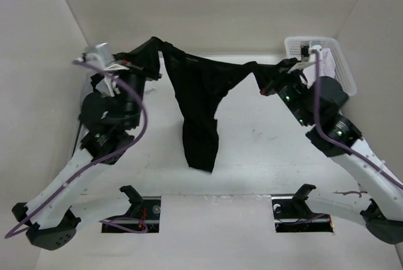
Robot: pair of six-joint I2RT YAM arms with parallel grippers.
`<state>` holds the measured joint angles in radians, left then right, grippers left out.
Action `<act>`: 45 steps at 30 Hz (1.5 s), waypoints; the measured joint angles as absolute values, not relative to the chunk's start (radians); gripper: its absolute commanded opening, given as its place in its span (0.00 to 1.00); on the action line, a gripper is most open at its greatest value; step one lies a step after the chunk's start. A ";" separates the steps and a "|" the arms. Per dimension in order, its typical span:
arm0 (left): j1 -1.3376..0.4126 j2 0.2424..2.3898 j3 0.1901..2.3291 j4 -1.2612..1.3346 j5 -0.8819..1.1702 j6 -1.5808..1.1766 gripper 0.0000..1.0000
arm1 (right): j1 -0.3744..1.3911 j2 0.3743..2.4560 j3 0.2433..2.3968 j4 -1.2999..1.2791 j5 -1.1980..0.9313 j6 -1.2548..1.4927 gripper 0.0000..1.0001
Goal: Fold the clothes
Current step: Flatten the tank top out
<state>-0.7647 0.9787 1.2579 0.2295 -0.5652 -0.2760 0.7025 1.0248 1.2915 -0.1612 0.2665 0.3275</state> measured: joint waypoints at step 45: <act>-0.384 1.576 1.222 0.228 -0.471 -0.394 0.33 | 0.226 1.746 1.439 -0.035 -0.062 0.539 0.10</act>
